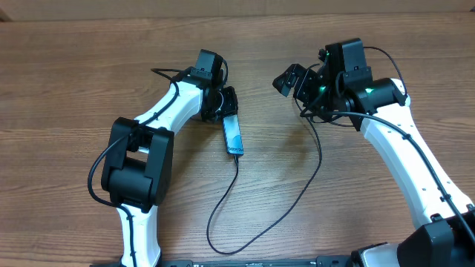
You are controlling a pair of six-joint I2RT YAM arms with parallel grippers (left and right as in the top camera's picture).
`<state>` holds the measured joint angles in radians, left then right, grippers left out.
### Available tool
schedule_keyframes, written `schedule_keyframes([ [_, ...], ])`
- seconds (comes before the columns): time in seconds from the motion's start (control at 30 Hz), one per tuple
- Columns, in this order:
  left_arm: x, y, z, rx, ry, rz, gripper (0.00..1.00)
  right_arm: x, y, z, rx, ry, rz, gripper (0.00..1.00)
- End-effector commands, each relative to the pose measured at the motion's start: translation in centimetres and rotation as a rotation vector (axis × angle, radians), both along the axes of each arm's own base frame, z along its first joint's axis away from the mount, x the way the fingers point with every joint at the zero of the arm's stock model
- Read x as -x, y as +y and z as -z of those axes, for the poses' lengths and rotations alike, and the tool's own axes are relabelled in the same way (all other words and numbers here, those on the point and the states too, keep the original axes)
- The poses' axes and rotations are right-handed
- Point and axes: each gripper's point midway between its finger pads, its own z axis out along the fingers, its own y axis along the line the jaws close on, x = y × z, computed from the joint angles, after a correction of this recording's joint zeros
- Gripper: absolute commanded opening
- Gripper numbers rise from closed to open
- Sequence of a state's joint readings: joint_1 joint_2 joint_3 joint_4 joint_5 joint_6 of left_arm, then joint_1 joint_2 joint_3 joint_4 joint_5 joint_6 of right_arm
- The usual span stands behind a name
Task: Plug charger to phone and switch on socket
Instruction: 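Lower the phone with the left gripper and lay it flat on the table, then open the left gripper and raise it away from the phone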
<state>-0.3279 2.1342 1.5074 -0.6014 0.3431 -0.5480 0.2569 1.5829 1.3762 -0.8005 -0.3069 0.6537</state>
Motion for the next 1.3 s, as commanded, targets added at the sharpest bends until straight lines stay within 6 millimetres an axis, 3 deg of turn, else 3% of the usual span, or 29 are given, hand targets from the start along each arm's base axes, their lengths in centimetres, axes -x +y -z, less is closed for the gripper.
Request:
schedule_keyframes([
  [0.0,0.2,-0.3,0.3,-0.003,0.004,0.005,0.23,0.0,-0.1,-1.2,0.004,-0.039,-0.001,1.00],
  [0.27,0.2,-0.3,0.3,-0.003,0.004,0.005,0.35,0.0,-0.1,-1.2,0.004,-0.039,-0.001,1.00],
  [0.83,0.3,-0.3,0.3,-0.005,0.007,0.005,0.39,0.0,-0.1,-1.2,0.004,-0.039,-0.001,1.00],
  [0.9,0.3,-0.3,0.3,-0.005,0.007,0.005,0.45,0.0,-0.1,-1.2,0.004,-0.038,-0.001,1.00],
  [0.97,0.3,-0.3,0.3,-0.006,0.007,0.005,0.59,0.0,-0.1,-1.2,0.004,-0.038,-0.001,1.00],
  [1.0,0.2,-0.2,0.4,-0.009,0.006,0.004,0.72,0.0,-0.1,-1.2,0.004,-0.038,-0.001,1.00],
  [1.03,0.2,-0.1,0.4,-0.012,0.005,0.001,0.91,0.0,-0.1,-1.1,0.004,-0.038,-0.001,1.00],
  [1.07,0.1,0.0,0.4,-0.015,0.003,0.000,1.00,0.1,-0.1,-1.1,0.004,-0.038,-0.001,1.00],
  [1.27,-0.6,1.7,-0.2,-0.052,-0.041,0.064,1.00,0.1,-0.2,-1.1,0.007,-0.033,0.000,1.00],
])
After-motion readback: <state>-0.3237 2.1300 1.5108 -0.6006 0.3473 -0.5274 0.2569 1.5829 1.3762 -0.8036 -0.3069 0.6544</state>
